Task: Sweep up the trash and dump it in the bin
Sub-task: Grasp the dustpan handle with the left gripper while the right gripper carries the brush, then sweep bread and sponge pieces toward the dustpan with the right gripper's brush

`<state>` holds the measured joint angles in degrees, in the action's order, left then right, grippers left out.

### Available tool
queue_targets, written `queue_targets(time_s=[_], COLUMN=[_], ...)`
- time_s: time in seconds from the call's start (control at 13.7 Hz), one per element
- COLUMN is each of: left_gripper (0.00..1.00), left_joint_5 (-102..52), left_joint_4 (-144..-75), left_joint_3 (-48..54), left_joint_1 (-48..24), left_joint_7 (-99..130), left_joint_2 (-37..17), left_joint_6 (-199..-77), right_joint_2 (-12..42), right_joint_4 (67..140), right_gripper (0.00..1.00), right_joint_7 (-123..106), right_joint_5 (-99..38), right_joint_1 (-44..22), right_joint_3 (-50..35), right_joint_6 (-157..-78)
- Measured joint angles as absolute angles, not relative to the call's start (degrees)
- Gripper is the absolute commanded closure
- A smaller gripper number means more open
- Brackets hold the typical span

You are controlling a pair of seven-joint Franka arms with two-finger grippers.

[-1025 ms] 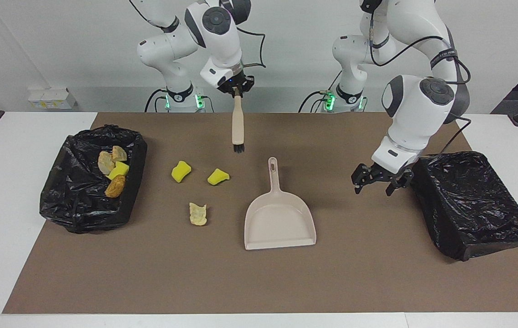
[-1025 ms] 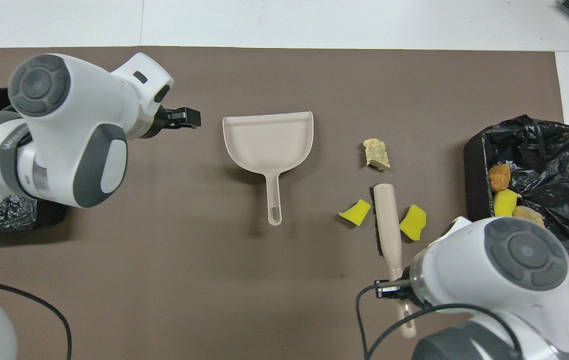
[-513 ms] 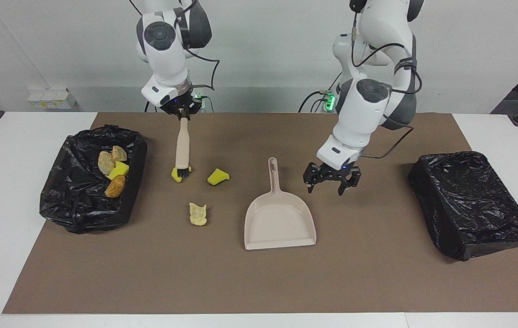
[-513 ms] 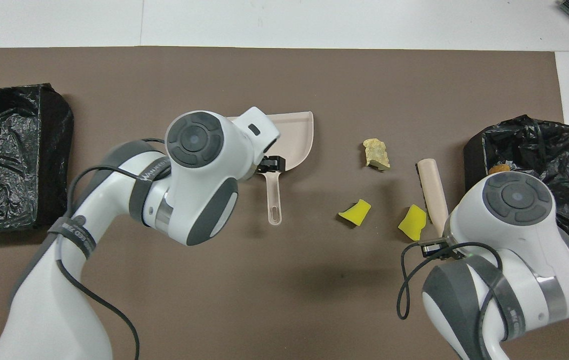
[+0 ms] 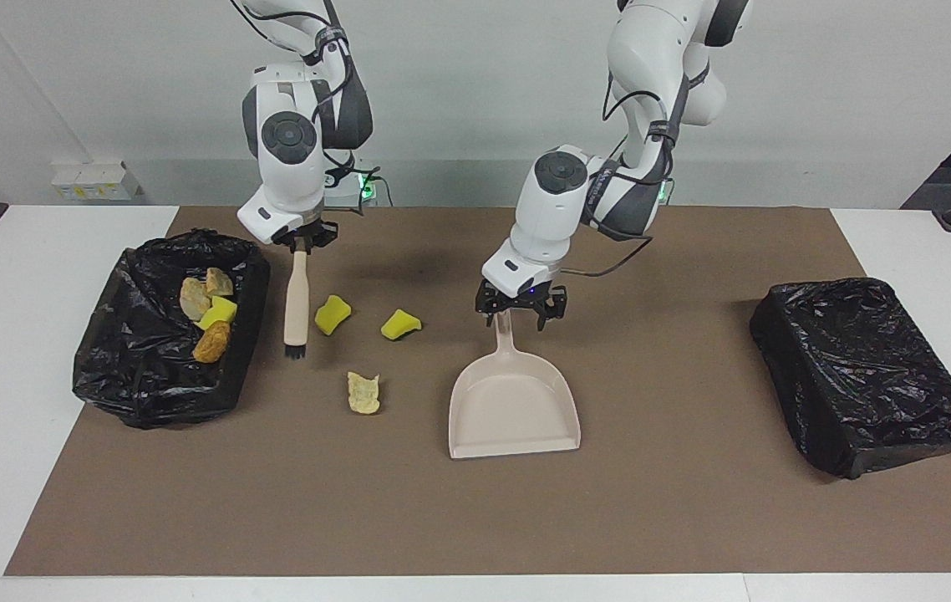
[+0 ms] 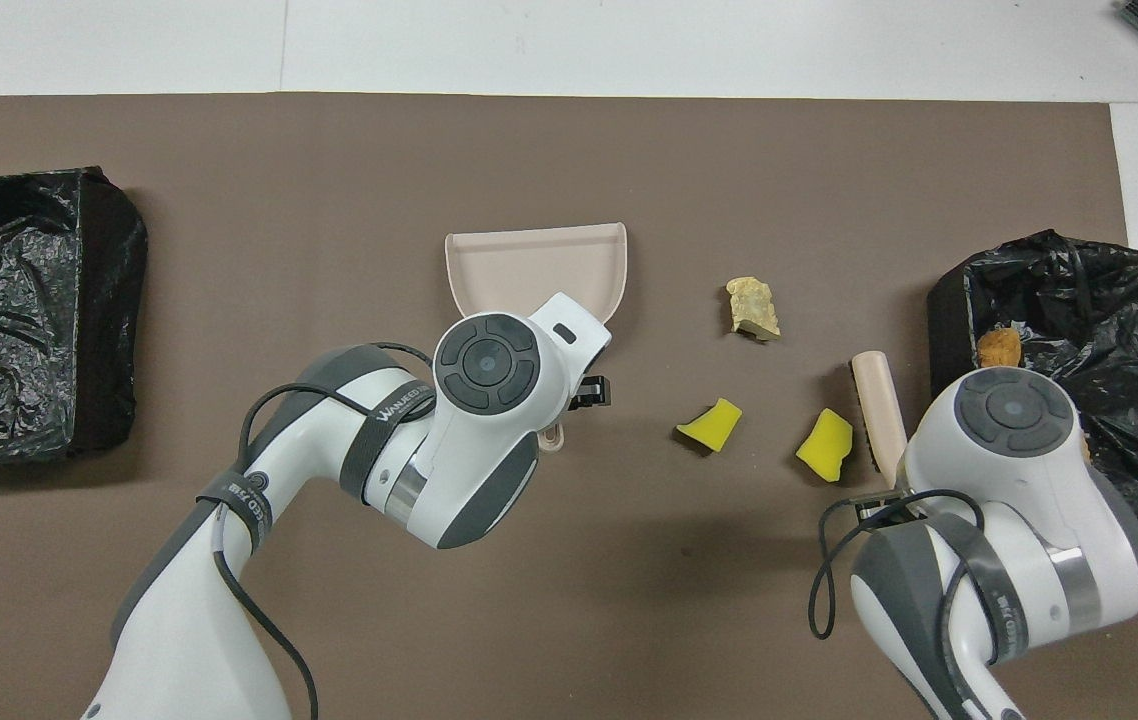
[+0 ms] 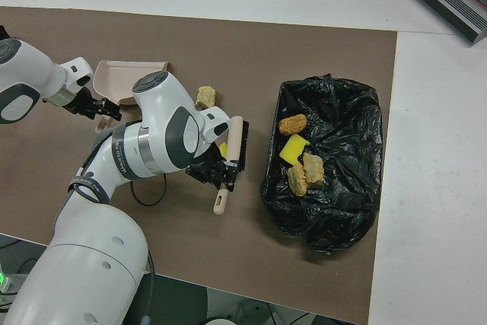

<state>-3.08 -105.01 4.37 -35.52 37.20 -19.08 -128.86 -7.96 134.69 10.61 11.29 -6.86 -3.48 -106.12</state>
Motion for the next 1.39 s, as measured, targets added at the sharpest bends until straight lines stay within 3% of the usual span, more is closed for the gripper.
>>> queue_targets(time_s=[0.07,0.22,0.29,0.37,0.44,0.88,1.1,1.39], left_gripper=[0.22,0.64,0.77,0.95,1.0,1.0,1.0,1.0], left_joint_5=[-3.1,-3.1,-3.1,-3.1,-3.1,-3.0,-3.0,-3.8], left_joint_4=[-105.1,-105.1,-105.1,-105.1,-105.2,-105.0,-104.6,-103.6], left_joint_3=[4.4,4.4,4.4,4.4,4.4,3.3,2.6,2.2], left_joint_1=[-35.6,-35.7,-35.7,-35.7,-35.7,-34.1,-28.7,-20.2], left_joint_7=[37.9,38.5,38.5,38.6,38.6,34.1,20.1,-3.1], left_joint_2=[-19.1,-19.1,-19.1,-19.1,-19.1,-17.2,-13.6,-11.9], left_joint_6=[-128.9,-128.9,-128.9,-128.9,-128.9,-123.4,-115.7,-108.5], right_joint_2=[-7.4,-6.0,-5.5,-5.3,-5.3,-5.9,-6.8,-5.4], right_joint_4=[134.9,135.0,135.0,135.0,135.0,132.0,128.1,126.9], right_gripper=[1.0,1.0,1.0,1.0,1.0,1.0,1.0,1.0], right_joint_7=[10.6,10.8,10.8,10.7,10.7,10.8,9.3,-5.4], right_joint_5=[10.9,8.0,6.0,4.0,2.0,-1.5,6.1,17.1], right_joint_1=[-7.6,-9.3,-9.8,-10.3,-10.8,-14.5,-14.4,-12.1], right_joint_3=[-3.5,-3.7,-3.8,-3.8,-3.8,-3.8,-3.7,-3.5], right_joint_6=[-106.3,-107.4,-108.1,-108.4,-108.4,-105.4,-101.8,-104.9])
